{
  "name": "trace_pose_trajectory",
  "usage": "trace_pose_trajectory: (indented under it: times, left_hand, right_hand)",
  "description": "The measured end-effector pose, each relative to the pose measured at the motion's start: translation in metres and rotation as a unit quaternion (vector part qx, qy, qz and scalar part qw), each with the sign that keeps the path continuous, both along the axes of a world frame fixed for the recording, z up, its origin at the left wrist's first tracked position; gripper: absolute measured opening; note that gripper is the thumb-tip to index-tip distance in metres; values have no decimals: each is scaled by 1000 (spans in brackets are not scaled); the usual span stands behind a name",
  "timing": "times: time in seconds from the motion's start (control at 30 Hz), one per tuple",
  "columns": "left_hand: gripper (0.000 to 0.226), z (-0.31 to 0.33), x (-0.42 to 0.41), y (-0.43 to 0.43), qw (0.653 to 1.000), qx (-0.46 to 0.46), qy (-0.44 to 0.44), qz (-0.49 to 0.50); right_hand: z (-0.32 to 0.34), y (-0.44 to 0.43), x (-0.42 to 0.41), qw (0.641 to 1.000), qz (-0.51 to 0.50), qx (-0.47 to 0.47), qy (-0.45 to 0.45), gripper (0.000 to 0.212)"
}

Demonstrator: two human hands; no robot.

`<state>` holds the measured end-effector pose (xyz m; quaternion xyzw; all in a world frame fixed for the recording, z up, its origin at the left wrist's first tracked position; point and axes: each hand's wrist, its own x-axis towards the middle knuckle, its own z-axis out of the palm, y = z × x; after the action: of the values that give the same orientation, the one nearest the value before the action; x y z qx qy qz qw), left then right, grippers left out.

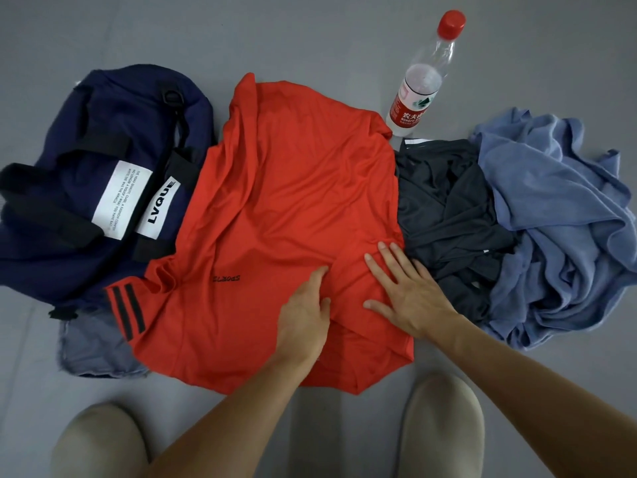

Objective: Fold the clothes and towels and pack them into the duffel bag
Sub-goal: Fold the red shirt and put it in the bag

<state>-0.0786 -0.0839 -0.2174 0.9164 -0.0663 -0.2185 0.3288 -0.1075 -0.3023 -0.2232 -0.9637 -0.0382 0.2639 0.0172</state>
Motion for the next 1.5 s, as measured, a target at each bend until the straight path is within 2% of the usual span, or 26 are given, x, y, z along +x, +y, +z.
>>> trace_pose_trajectory:
  times: [0.13,0.27,0.37,0.47,0.57,0.63,0.73,0.83,0.9,1.0,1.07,1.17,1.23,1.33,1.37,1.4,1.47,1.5]
  left_hand:
    - [57,0,8,25,995,74,-31,-65]
    - [55,11,34,88,981,125,-96,-110]
    - [50,33,69,157,949,182,-198,-167]
    - [50,69,111,230,903,255,-256,-233]
    - [51,103,132,284,889,296,-216,-273]
    - [53,115,131,296,909,300,-142,-254]
    - [59,107,116,295,950,255,-46,-177]
    - [74,82,98,279,973,208,5,-94]
    - [90,69,90,263,980,195,16,-26]
    - [95,56,85,249,976,218,-7,20]
    - [81,49,88,255,968,249,-9,20]
    - [47,44,95,273,964,266,-26,0]
    - [35,41,93,282,966,242,-86,-4]
    - [33,43,77,281,963,183,-195,-29]
    - [30,46,70,276,964,161,-210,-36]
    - [27,49,63,268,964,150,-217,-42]
    - [23,55,52,251,961,147,-228,-55]
    - [23,55,49,243,959,149,-230,-65]
  right_hand:
    - [5,6,5,1000,5,-5,22,93]
    - [9,29,1,1000,19,-8,24,90]
    - [18,50,12,995,20,-65,71,92]
    - [51,79,46,994,51,-42,84,87]
    - [87,120,86,991,105,33,78,79]
    - [106,149,110,986,121,69,93,75]
    - [119,189,140,979,159,75,106,69]
    - [111,224,160,975,177,88,102,63]
    - [98,243,165,979,143,132,66,55]
    - [79,269,158,964,-12,259,65,45]
    - [69,286,149,935,-122,322,88,50]
    - [62,306,141,918,-188,332,104,66]
    - [57,316,139,910,-226,331,107,73]
    - [54,328,143,877,-303,353,116,83]
    - [55,330,144,874,-310,358,112,79]
    - [56,329,146,875,-308,356,110,68]
    - [58,321,146,882,-291,360,90,31]
    - [53,313,145,877,-292,372,85,24]
